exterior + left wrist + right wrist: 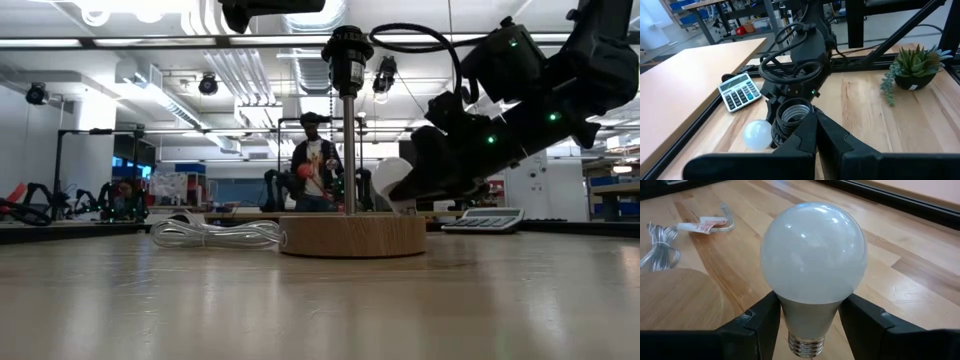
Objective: Screw lightbulb
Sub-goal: Remove the lightbulb from the brown lamp
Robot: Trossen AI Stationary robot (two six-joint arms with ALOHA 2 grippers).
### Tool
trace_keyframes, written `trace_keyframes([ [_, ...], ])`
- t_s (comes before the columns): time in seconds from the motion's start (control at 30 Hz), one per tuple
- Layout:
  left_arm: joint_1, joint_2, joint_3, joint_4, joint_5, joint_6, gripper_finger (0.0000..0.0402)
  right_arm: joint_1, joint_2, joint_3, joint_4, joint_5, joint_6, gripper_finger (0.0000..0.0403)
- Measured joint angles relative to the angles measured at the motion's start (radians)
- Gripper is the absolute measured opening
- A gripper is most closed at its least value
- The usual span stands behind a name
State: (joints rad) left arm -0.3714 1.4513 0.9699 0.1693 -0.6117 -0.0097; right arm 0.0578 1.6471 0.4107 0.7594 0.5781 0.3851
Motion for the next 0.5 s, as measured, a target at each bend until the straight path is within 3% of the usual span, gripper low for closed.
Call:
trace_keyframes([
  [0.5, 0.000, 0.000, 0.000, 0.000, 0.000, 0.000, 0.0000, -0.012, 0.006, 0.002, -0.054, -0.002, 0.008, 0.0185],
])
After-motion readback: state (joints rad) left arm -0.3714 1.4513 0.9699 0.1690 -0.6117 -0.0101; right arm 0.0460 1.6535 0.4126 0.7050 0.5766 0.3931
